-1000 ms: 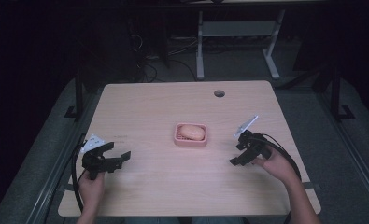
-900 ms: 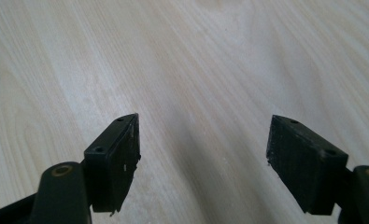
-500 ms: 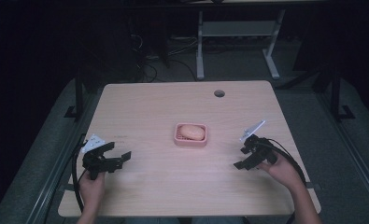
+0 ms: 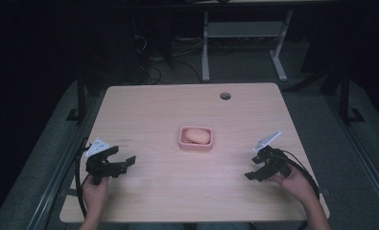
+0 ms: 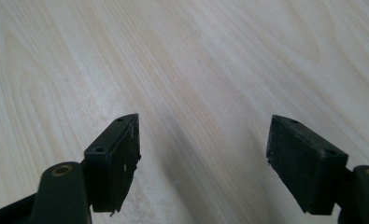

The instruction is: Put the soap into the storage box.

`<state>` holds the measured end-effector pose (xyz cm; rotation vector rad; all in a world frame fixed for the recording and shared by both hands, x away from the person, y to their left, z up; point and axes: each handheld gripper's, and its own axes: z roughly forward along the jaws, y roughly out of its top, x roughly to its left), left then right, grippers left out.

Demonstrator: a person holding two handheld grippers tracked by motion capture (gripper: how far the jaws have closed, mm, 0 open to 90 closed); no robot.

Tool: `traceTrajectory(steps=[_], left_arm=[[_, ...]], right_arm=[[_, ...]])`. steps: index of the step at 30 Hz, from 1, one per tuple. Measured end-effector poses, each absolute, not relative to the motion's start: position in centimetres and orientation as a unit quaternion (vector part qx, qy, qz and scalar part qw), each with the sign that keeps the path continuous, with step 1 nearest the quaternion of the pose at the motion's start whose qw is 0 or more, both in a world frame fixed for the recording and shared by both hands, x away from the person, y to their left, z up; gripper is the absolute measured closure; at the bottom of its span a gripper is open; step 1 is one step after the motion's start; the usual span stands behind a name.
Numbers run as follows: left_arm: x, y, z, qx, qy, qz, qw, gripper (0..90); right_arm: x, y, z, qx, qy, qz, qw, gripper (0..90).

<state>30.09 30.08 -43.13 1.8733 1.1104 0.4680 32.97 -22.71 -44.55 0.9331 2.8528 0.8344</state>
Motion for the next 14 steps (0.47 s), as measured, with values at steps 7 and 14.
traceTrajectory(steps=[7, 14], left_arm=[[30.1, 30.0, -43.2, 0.755, 0.448, 0.189, 0.440, 14.2], [30.2, 30.0, -43.2, 0.756, 0.446, 0.189, 0.439, 14.2]], right_arm=[[31.7, -23.3, -44.8, 0.306, 0.911, 0.276, 0.022, 25.3], [30.0, -23.7, -45.0, 0.316, 0.899, 0.300, 0.034, 25.3]])
